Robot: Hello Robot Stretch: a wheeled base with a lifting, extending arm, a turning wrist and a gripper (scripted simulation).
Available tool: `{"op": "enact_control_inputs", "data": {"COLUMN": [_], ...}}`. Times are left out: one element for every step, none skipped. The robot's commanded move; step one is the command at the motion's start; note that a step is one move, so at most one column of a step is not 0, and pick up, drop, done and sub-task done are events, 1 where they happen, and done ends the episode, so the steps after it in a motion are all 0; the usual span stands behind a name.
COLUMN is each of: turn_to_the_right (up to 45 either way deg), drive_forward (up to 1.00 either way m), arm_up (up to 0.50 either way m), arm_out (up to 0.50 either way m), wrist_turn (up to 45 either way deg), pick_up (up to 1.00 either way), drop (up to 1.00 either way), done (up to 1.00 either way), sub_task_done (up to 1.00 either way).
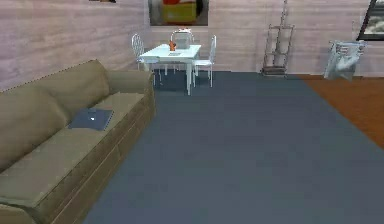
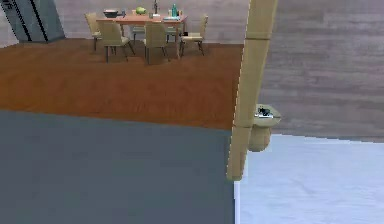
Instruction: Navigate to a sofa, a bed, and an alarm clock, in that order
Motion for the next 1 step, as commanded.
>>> {"op": "enact_control_inputs", "data": {"turn_to_the_right": [-45.0], "drive_forward": [0.0], "arm_up": [0.0], "arm_out": [0.0], "wrist_turn": [0.0], "pick_up": [0.0], "drop": [0.0], "done": [0.0], "sub_task_done": [0.0]}}
